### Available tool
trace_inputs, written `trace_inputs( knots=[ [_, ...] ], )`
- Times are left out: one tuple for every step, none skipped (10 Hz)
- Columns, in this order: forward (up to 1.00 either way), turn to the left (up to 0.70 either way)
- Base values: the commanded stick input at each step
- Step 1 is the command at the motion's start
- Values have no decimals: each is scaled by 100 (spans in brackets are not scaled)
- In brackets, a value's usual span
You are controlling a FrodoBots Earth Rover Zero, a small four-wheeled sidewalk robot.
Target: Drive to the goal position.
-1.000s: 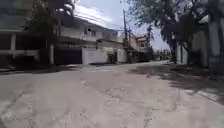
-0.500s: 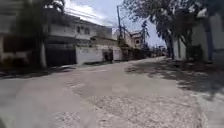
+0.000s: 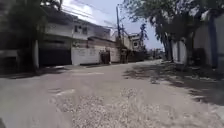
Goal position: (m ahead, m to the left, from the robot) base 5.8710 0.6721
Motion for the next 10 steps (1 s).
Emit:
trace_inputs(
  knots=[
    [100, 0],
    [100, 0],
    [100, 0],
    [100, 0],
    [100, 0],
    [100, 0],
    [100, -2],
    [100, -16],
    [100, -39],
    [100, -40]
  ],
)
